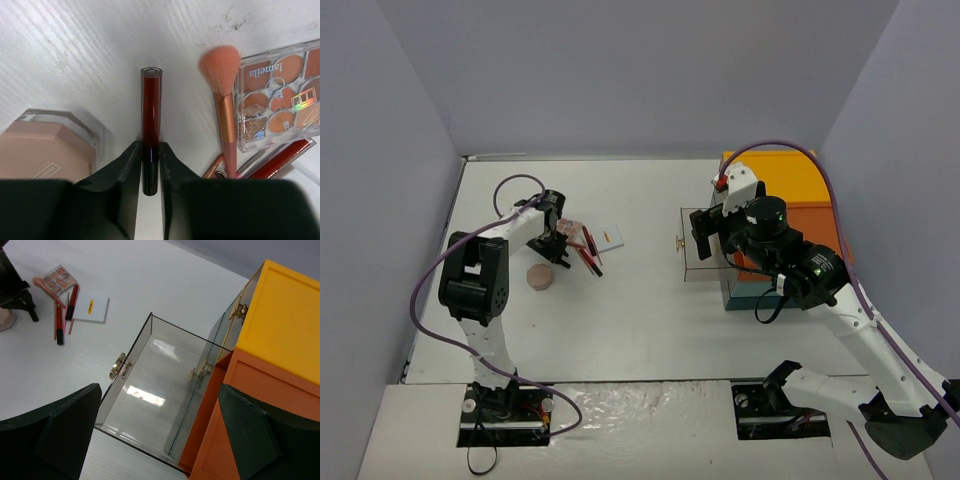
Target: Organize the makeup
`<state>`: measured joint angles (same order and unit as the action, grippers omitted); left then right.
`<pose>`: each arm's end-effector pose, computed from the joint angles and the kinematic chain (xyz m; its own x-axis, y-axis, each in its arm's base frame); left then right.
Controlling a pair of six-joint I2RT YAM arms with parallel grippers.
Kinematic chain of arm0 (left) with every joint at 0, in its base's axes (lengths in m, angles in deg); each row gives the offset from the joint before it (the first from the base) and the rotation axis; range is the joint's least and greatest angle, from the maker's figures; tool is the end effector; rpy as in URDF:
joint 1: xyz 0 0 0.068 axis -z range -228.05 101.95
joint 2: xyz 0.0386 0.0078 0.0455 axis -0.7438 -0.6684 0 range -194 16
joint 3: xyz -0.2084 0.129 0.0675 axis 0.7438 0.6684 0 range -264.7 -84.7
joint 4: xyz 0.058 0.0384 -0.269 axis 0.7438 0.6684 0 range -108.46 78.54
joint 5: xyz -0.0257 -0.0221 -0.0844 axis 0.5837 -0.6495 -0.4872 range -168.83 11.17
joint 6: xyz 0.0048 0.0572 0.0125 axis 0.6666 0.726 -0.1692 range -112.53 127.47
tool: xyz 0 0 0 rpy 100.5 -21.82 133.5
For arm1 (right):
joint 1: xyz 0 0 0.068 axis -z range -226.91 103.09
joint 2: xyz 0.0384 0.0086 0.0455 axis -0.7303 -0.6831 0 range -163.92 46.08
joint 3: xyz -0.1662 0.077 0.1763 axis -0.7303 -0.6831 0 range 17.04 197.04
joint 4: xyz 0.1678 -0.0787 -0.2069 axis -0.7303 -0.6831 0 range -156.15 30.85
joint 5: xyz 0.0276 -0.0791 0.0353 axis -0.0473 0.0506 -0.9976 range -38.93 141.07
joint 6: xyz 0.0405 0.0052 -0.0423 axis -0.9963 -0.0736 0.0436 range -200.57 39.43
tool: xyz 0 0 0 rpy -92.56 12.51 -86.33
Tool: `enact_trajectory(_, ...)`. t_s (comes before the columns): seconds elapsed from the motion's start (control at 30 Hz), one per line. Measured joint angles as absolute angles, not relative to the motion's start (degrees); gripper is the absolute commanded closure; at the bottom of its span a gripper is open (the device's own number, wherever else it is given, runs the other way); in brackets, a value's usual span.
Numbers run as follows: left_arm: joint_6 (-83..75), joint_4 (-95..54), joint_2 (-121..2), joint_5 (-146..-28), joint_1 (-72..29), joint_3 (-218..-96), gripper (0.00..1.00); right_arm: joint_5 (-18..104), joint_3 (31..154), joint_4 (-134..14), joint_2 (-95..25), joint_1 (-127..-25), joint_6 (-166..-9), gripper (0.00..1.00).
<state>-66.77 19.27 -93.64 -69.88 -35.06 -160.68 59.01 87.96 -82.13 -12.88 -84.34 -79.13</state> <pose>0.3826 -0.0814 0.1384 -0.4180 -0.8792 -0.2285 -0.8415 0.4695 -0.2671 0.2037 0.1485 0.4140 -0.1394 -0.1380 -0.9806 -0.4979 0.8657 -0.0511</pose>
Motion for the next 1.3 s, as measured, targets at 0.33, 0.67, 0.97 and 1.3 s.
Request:
enact_trajectory(0.33, -60.6, 18.2, -84.0, -73.6, -33.8, -160.8, 1.00, 60.9, 89.0, -82.4, -12.8, -84.3, -79.0, 0.00)
enact_trajectory(0.67, -48.8, -0.7, -70.1, -86.3, -18.0, -167.6, 1.00, 65.4, 95.7, -82.2, -12.5, -84.1, -79.4, 0.00)
enact_trajectory(0.97, -46.3, -8.1, -81.7, -95.7, -5.7, -178.7, 0.94, 68.8, 98.9, -80.6, -10.4, -84.1, -79.8, 0.00)
enact_trajectory(1.3, -43.1, -4.0, -86.9, -96.0, -1.2, -182.0, 0.50, 71.1, 98.9, -80.3, -9.9, -84.1, -80.1, 0.00)
